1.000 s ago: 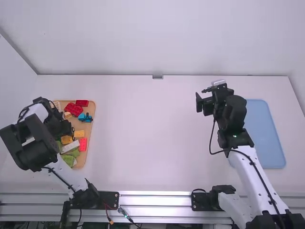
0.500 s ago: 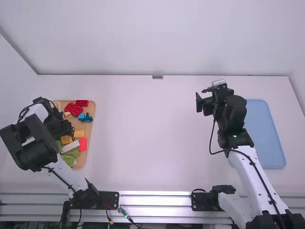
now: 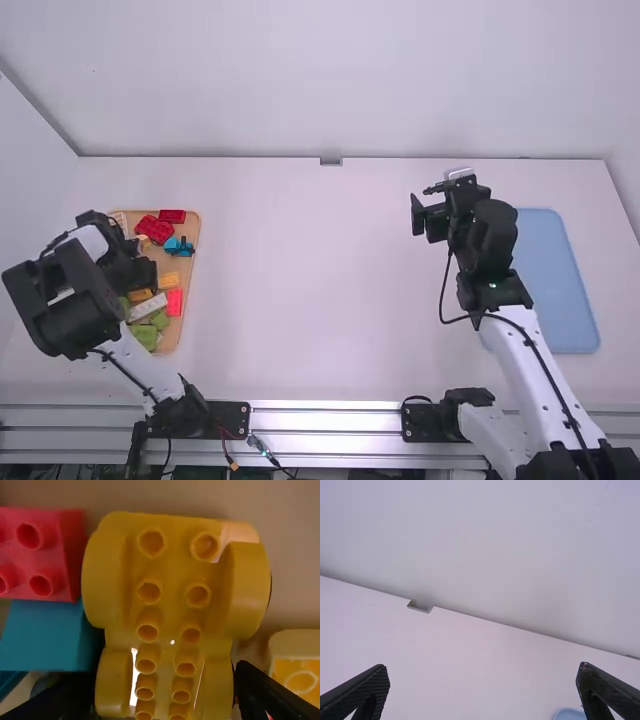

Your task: Assemble lego blocks to make yellow taxi

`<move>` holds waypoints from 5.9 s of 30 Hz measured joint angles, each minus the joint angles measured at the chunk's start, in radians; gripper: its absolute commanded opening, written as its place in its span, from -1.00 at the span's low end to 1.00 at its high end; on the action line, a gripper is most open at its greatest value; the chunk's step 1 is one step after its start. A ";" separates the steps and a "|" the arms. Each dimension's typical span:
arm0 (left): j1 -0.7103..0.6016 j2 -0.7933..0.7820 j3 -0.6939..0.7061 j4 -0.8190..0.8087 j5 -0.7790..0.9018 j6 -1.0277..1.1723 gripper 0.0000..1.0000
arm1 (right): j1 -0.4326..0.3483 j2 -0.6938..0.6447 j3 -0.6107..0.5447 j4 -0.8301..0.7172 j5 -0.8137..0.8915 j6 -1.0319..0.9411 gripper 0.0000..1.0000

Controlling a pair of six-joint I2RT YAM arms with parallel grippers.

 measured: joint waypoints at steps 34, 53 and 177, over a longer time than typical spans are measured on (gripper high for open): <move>-0.016 -0.010 0.122 -0.069 0.006 -0.037 -0.34 | 0.000 0.000 0.000 -0.001 -0.001 0.000 0.98; -0.676 -0.088 0.163 -0.128 0.090 0.152 -0.11 | 0.000 0.000 0.000 -0.003 -0.002 0.000 0.98; -0.166 -0.024 0.018 -0.034 0.130 1.128 0.32 | 0.005 0.000 0.000 0.045 -0.001 0.108 0.97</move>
